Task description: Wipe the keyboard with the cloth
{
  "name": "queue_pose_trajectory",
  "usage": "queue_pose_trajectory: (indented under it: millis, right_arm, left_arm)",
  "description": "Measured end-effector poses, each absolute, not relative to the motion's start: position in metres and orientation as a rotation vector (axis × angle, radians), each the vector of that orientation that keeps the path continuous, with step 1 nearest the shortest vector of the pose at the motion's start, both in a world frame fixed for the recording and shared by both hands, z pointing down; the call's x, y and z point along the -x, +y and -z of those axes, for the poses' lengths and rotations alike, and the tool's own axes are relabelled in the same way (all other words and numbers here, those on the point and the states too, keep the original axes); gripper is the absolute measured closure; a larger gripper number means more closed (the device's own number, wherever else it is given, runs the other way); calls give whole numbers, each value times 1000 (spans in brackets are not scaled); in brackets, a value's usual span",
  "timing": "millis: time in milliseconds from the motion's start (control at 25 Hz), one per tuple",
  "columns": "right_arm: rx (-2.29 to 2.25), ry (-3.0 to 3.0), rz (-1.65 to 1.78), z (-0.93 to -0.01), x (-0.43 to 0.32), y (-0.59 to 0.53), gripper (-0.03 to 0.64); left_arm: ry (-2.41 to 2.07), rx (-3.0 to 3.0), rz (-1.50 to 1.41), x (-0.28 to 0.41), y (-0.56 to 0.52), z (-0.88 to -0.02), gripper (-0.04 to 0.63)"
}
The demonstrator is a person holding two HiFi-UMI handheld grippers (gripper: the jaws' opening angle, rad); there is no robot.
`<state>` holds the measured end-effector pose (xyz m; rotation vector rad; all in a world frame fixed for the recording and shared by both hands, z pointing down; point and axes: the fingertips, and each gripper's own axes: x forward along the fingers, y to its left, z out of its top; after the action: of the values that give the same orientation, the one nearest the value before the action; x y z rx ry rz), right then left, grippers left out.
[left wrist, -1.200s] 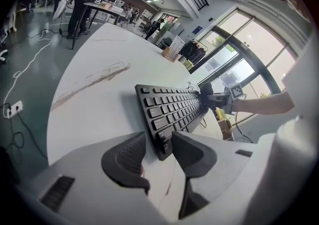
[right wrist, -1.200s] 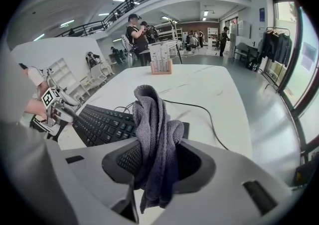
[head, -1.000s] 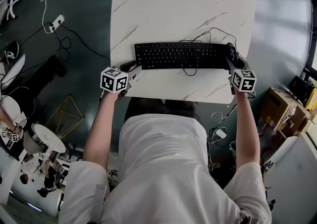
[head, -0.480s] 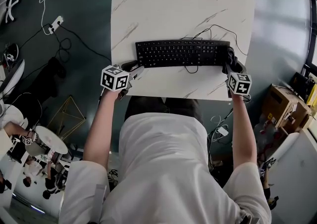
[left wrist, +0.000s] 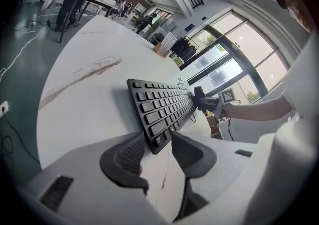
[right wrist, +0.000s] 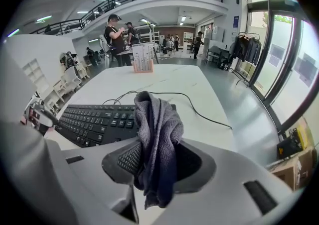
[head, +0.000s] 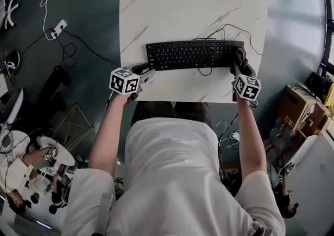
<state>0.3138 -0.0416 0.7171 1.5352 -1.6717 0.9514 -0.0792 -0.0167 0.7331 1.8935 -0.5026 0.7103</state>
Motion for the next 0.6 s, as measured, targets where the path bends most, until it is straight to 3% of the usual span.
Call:
queue_pose_trajectory:
  millis: [600]
  right_arm:
    - [-1320,-1936,-931,-710,-138,-42,451]
  left_arm:
    - [-476,-1904,-658,78,-15,-732,431]
